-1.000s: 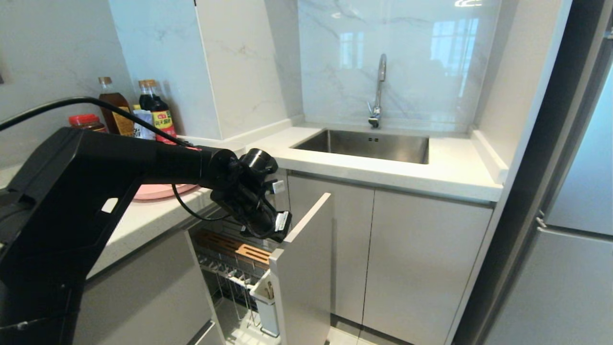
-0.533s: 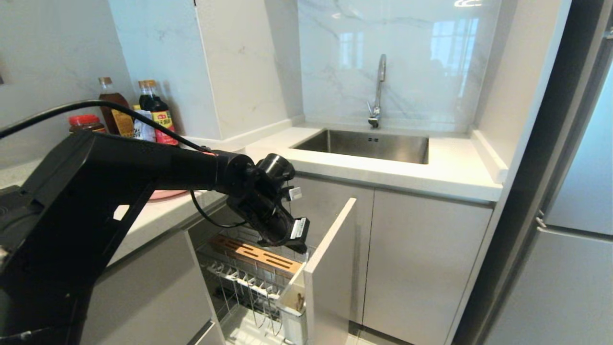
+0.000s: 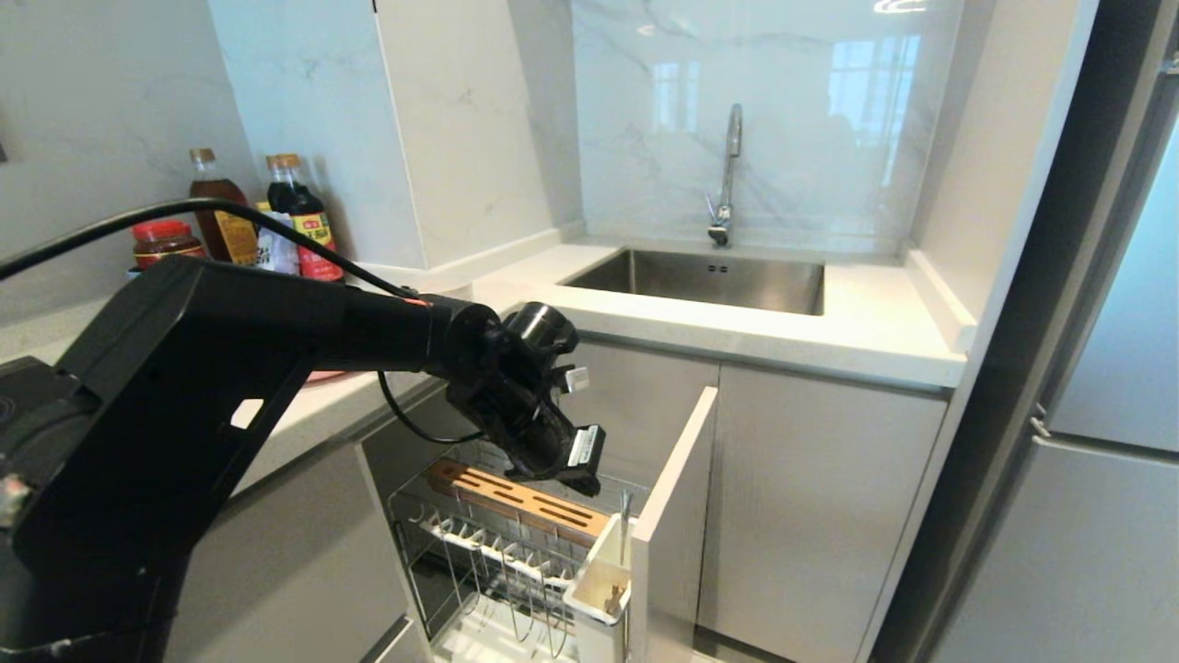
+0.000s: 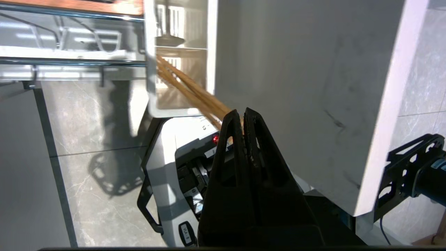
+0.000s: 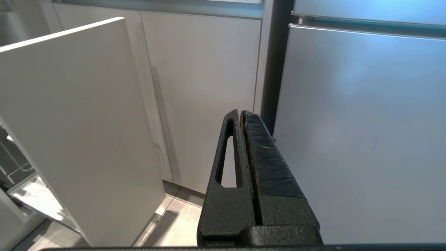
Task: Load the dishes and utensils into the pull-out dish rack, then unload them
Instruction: Open the cupboard, then pick up the chopsticks and place it in the cupboard
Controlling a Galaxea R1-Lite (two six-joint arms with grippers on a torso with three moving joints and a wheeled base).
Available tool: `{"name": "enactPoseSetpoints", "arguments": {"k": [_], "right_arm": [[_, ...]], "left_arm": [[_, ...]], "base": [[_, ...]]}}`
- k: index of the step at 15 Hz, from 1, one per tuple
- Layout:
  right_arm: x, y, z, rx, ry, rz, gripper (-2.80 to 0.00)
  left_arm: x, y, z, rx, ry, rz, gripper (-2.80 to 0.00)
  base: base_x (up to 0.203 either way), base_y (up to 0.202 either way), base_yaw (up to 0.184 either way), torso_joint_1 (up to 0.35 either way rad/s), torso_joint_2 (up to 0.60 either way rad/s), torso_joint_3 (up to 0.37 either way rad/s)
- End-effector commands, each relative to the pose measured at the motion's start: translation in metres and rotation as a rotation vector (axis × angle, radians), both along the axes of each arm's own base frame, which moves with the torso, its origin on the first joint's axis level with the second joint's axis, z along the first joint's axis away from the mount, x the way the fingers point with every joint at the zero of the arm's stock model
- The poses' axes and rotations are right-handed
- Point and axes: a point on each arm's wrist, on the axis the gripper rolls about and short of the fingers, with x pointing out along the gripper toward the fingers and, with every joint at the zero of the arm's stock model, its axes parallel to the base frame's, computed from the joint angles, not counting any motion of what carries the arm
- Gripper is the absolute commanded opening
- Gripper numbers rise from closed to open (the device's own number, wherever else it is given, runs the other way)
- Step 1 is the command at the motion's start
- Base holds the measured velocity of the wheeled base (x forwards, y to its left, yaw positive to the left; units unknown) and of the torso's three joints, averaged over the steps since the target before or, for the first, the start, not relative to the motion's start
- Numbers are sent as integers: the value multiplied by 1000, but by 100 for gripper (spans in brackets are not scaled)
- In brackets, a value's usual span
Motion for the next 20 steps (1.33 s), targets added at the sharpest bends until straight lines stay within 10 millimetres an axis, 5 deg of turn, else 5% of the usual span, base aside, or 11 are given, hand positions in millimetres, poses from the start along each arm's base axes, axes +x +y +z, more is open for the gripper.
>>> {"name": "enactPoseSetpoints", "arguments": {"k": [1, 5, 11, 15, 20], "right_arm": [[0, 0, 0, 0, 2, 0, -280], [0, 0, 0, 0, 1, 0, -280], [0, 0, 0, 0, 1, 0, -280], [0, 0, 0, 0, 1, 0, -280], [0, 0, 0, 0, -1, 0, -280]], "left_arm": [[0, 0, 0, 1, 5, 1, -280], [-3, 5, 17, -19, -33, 11, -280], [-45, 54, 131, -142, -305, 99, -280], [-114, 93, 205, -193, -545, 168, -280], [-241, 156, 265, -286, -913, 144, -280]], "base": [[0, 0, 0, 0, 0, 0], [0, 0, 0, 0, 0, 0], [0, 0, 0, 0, 0, 0], [0, 0, 0, 0, 0, 0], [0, 0, 0, 0, 0, 0]]}}
